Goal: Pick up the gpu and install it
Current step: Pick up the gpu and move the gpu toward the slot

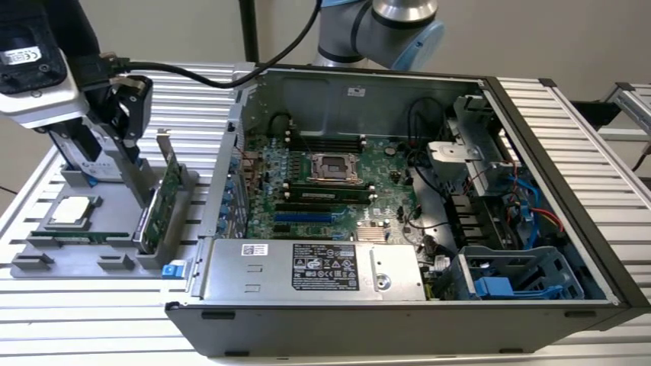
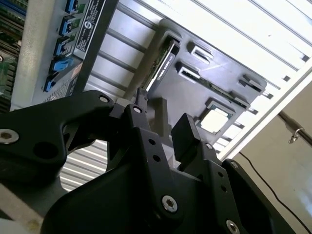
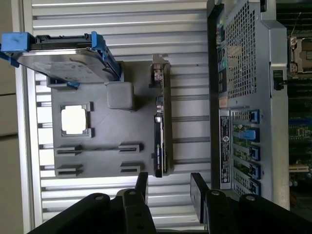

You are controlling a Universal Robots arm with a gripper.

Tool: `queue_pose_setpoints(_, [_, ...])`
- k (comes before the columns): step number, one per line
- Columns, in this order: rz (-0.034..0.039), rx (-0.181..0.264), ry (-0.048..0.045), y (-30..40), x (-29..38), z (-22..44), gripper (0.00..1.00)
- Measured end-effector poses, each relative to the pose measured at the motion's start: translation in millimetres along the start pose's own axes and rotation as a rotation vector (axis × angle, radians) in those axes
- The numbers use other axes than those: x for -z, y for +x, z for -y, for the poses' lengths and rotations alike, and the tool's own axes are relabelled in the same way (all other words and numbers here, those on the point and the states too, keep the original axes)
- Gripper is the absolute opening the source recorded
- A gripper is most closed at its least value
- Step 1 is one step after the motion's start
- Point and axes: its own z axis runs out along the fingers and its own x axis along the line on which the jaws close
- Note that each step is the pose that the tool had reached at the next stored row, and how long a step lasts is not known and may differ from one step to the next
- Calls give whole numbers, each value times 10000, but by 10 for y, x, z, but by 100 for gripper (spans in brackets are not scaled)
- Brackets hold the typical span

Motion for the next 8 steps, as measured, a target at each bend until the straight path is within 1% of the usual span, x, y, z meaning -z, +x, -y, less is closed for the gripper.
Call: queue_pose_setpoints(8, [0, 1, 0, 0, -33, -1, 100])
